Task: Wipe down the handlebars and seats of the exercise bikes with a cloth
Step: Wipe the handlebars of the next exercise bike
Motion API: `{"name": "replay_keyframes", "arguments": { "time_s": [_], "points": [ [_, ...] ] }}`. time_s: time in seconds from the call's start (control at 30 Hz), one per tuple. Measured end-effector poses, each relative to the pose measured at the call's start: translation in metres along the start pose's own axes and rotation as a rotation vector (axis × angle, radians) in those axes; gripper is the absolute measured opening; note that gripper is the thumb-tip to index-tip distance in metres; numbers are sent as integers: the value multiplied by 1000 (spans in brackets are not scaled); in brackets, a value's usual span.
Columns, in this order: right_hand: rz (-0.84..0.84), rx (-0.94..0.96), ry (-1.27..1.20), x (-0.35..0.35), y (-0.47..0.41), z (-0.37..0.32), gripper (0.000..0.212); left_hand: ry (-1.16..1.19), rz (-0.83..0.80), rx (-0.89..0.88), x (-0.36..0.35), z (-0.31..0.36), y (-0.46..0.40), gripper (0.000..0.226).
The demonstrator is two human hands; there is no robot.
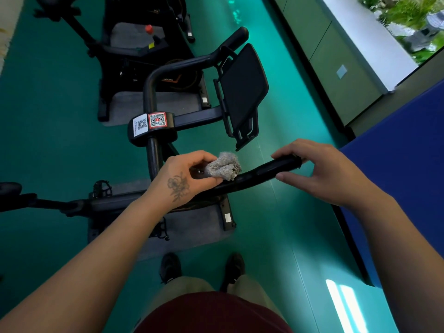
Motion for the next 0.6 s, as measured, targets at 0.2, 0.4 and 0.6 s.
{"name": "replay_keyframes", "arguments": {
  "time_s": [0.2, 0.4, 0.6],
  "points": [
    [-6, 4, -10, -1, -1, -1, 32, -29, 54, -22, -18, 8, -7, 37],
    [-10, 11, 1, 1, -3, -2, 33, -44, 86, -25, -31, 21, -15, 37],
    [-15, 4, -32, 2, -4, 0, 34, -40, 31, 34, -10, 4, -3, 38]
  ]
}}
Point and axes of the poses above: each hand's wrist, its own y-axis away from the middle knuckle, its own x-axis out of the back of the hand, z = x × y, the point moved 7 cm from there along -y, towards the middle knuckle
